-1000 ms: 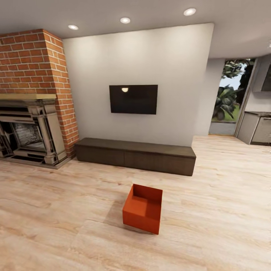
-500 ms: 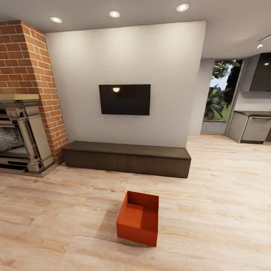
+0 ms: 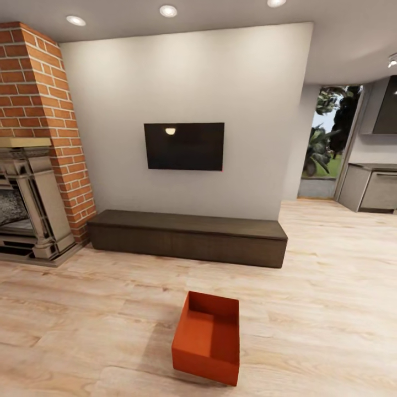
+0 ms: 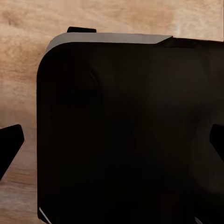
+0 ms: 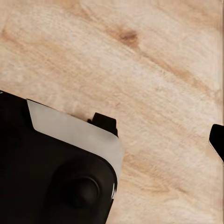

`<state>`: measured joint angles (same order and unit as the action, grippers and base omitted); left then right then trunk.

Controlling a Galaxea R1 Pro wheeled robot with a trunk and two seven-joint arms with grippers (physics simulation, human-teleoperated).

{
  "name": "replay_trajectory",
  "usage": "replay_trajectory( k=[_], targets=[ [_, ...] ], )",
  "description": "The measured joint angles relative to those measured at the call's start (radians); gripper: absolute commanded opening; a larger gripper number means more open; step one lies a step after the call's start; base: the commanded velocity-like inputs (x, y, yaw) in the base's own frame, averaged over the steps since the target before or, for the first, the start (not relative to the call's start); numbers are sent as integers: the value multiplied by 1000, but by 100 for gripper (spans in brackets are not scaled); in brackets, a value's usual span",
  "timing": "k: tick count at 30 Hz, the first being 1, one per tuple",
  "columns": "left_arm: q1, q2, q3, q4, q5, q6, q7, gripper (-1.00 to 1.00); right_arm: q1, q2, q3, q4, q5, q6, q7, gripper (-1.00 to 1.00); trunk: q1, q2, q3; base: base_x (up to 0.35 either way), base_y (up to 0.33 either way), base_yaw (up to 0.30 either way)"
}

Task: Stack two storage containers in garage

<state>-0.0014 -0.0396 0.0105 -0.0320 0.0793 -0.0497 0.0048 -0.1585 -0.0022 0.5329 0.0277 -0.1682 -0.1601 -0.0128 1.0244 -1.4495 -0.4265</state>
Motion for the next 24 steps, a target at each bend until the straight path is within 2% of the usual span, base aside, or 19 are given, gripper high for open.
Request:
replay_trajectory(
  k=[7, 14, 24],
  targets=[
    [0, 0, 0, 0, 0, 0, -1, 100, 0, 0, 0, 0, -1, -1, 0, 100, 0, 0, 0, 270, 36, 0],
    [0, 0, 0, -1, -1, -2, -1, 100, 0, 0, 1, 0, -3, 0, 0, 100, 1, 0, 0, 48, 2, -14],
    [0, 0, 0, -1, -2, -1, -1, 100, 0, 0, 2, 0, -3, 0, 0, 100, 1, 0, 0, 2, 0, -208]
  ],
)
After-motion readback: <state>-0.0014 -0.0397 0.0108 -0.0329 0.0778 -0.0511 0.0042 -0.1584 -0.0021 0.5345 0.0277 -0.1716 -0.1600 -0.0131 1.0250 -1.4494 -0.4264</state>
